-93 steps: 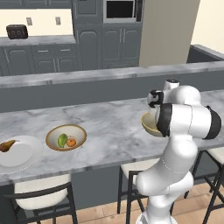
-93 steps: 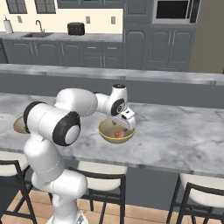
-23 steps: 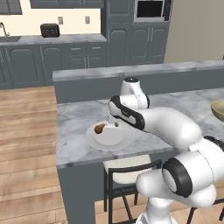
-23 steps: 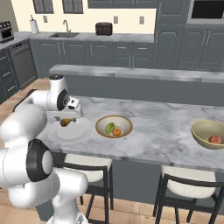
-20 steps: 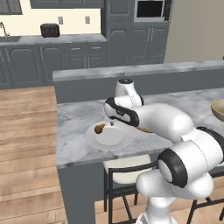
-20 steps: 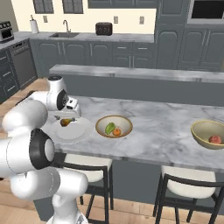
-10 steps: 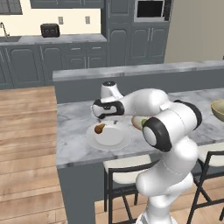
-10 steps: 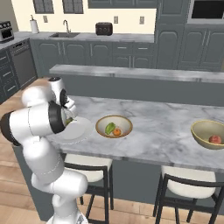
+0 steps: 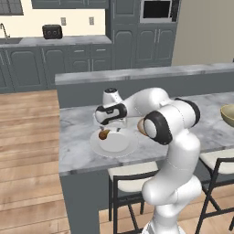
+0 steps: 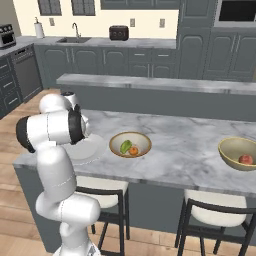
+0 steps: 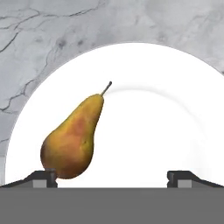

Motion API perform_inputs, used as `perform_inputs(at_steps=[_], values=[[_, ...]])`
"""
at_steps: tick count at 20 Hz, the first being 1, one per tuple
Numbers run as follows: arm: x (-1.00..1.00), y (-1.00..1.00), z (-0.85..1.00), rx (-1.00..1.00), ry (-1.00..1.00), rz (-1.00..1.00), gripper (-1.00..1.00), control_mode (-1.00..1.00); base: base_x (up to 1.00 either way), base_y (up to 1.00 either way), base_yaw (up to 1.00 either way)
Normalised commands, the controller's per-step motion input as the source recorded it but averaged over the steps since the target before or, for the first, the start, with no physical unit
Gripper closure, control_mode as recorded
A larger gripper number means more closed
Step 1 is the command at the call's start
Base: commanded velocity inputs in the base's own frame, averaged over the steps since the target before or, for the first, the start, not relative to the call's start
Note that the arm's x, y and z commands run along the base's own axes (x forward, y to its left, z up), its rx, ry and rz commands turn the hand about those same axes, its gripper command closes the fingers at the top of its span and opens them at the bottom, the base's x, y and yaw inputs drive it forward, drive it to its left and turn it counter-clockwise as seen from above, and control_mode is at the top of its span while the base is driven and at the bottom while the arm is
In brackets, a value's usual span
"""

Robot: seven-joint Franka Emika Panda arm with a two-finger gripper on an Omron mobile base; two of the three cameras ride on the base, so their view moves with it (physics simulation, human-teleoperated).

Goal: Take the fruits from the plate on the dining counter and place two fruits in each bowl.

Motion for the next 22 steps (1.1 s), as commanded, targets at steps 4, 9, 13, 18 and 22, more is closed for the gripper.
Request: perform_inputs(at_steps=[4,9,13,18,22], values=[[0.27,0.31,-0.18,0.0,0.0,0.0,-1.0,-1.0,0.0,0.0,0.0],[0.12,0.21,-0.17,0.0,0.01,-0.01,-1.0,-1.0,0.0,0.0,0.0],[0.1,0.0,-0.26,0.0,0.0,0.0,-1.0,-1.0,0.0,0.0,0.0],[-0.05,-0.02,-0.25,0.0,0.0,-0.01,-1.0,-1.0,0.0,0.0,0.0],[0.0,-0.01,-0.15,0.0,0.0,0.0,-1.0,-1.0,0.0,0.0,0.0]])
